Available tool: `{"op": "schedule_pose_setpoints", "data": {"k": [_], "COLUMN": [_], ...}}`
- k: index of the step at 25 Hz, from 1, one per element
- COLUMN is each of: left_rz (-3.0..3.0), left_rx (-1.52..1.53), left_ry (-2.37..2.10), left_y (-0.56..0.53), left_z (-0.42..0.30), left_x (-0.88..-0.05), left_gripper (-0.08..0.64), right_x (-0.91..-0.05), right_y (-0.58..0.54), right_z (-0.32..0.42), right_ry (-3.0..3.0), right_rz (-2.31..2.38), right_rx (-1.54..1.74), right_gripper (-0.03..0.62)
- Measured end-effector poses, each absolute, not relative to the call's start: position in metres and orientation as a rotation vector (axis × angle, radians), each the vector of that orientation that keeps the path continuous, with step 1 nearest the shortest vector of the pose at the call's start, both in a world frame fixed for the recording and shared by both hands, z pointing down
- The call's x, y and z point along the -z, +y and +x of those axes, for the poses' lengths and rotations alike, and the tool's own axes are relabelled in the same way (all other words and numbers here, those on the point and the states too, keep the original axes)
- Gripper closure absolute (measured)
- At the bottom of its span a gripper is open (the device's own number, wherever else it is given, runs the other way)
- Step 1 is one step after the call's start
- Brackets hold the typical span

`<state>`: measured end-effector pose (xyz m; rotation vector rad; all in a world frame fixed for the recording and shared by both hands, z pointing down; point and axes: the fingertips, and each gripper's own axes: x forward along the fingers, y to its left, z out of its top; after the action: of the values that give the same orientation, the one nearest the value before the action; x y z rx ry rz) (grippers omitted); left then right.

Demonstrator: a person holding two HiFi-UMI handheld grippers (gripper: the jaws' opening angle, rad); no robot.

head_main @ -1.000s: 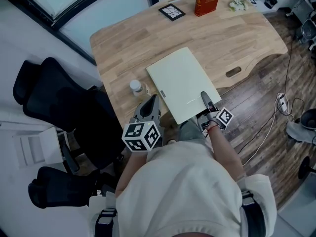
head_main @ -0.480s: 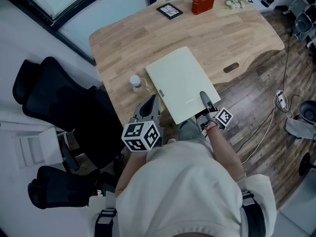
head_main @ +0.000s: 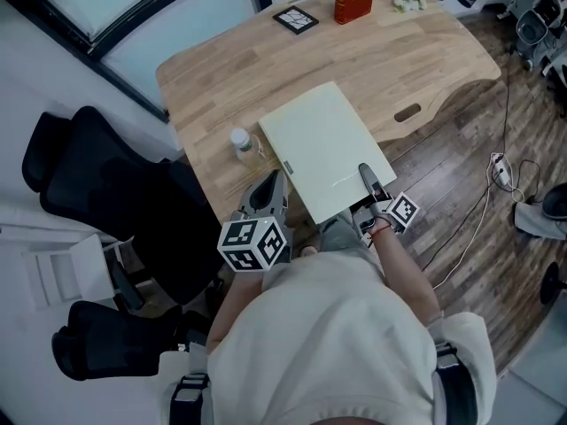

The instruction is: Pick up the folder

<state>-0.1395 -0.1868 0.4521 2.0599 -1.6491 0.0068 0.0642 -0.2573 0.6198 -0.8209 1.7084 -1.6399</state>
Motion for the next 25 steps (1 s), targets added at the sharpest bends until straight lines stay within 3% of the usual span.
{"op": "schedule_pose_setpoints", "data": {"k": [25], "left_rz": [2.095], "left_rx": [0.004], "left_ry": [-1.608], "left_y": [-0.152], "left_z": [-0.135], "left_x": [-0.45], "left_gripper": [0.538], "right_x": [-0.568], "right_y": [-0.198], "right_z": [0.085], "right_ry": [1.65], "right_rz": [-0.825], "right_rx": [1.557], "right_gripper": [0.316]}}
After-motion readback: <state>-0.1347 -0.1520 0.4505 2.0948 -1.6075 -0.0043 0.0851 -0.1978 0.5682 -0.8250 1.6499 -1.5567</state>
